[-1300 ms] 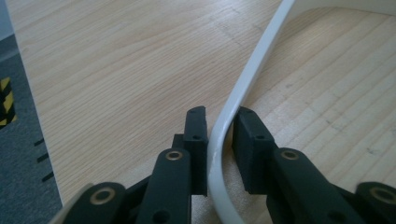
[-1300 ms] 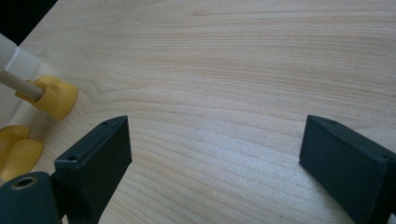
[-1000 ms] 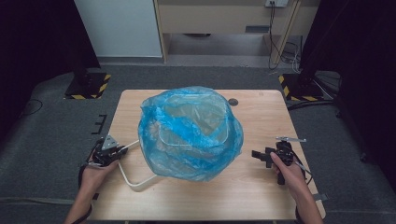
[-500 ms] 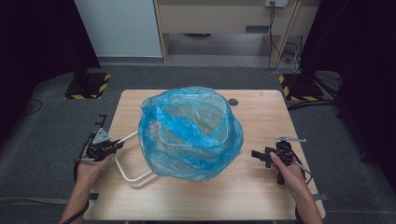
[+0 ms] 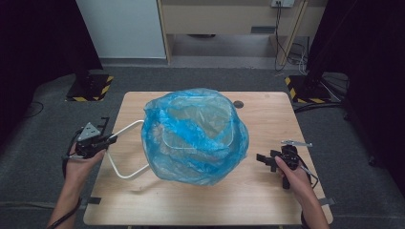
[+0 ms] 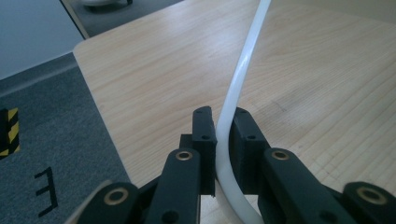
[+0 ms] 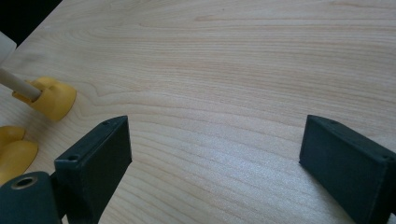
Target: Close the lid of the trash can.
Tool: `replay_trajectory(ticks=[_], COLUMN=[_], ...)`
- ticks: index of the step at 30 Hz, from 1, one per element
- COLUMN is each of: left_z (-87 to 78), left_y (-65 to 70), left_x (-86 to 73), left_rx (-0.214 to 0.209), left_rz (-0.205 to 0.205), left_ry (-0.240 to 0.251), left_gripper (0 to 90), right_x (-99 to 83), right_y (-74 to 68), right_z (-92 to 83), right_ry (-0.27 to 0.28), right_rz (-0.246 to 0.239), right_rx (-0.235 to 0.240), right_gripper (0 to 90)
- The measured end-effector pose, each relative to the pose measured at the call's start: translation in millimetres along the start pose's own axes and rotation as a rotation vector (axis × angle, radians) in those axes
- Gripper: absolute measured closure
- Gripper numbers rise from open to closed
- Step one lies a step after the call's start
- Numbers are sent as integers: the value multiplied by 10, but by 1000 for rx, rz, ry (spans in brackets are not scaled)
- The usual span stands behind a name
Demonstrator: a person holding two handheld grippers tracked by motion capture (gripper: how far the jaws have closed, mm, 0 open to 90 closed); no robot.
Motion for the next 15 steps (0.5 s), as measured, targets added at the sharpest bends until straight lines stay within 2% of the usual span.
replay_trajectory(ticks=[6,15], left_z=[-213,-448], left_y=[-84,-188], left_x=[43,89], left_rx=[13,29], left_rz=[6,13], left_ry=[35,82], left_gripper=[814,814], right_x=[8,-5], right_y=[-14,-25], right_z=[12,20], right_ry=[-9,-2], right_rz=[-6,-25], right_rx=[-17,-29], right_gripper=[89,89])
Point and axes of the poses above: each handheld gripper's, and its own axes: z roughly forward along the jaws, x roughly out of its top, y roughly to its right, the point moved 4 cm from there along z, roughly forward along the jaws, and after that the axes turned 10 degrees about -y, right-handed, at the moved point
